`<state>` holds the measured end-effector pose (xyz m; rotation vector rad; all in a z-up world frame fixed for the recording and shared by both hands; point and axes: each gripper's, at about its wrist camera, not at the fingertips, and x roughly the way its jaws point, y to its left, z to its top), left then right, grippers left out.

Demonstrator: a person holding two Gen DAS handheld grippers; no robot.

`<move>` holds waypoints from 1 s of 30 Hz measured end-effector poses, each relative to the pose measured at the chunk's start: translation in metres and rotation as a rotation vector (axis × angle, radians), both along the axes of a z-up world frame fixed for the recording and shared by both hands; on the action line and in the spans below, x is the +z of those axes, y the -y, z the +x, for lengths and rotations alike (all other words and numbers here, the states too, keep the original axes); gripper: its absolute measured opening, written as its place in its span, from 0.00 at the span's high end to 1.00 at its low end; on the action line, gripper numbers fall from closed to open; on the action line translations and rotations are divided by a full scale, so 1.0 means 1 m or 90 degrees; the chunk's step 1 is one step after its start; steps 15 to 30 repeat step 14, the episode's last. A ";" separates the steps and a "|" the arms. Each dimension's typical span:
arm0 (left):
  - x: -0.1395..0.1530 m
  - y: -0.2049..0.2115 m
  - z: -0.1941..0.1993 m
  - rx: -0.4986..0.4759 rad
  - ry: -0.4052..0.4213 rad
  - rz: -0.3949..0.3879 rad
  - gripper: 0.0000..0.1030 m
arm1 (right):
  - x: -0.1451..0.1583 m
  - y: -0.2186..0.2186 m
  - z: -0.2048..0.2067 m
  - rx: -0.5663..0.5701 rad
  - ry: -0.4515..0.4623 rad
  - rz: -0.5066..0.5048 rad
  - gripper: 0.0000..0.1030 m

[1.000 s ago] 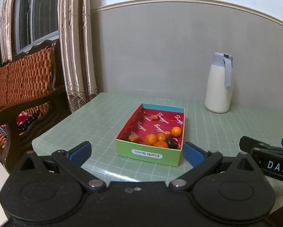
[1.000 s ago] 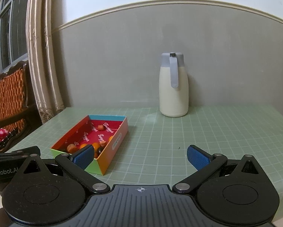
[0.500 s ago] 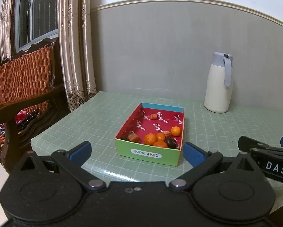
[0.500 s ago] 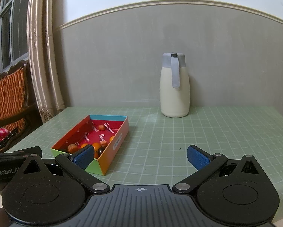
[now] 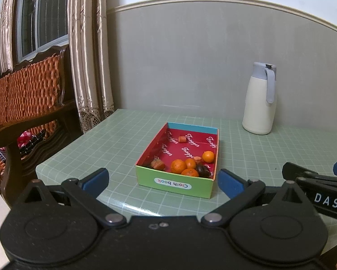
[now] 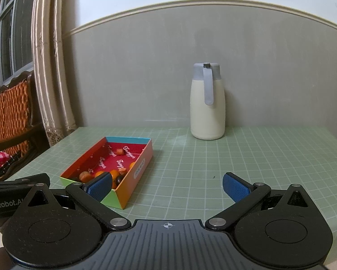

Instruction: Organize fruits

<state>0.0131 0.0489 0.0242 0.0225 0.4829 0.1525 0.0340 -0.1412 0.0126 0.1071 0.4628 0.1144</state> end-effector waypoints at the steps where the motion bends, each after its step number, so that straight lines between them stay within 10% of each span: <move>1: 0.000 0.000 0.000 0.000 -0.001 -0.001 0.06 | 0.000 0.000 0.000 0.000 0.000 0.000 0.00; 30: -0.001 0.006 0.000 -0.009 0.015 0.021 0.11 | 0.002 0.000 0.002 -0.009 0.006 -0.001 0.00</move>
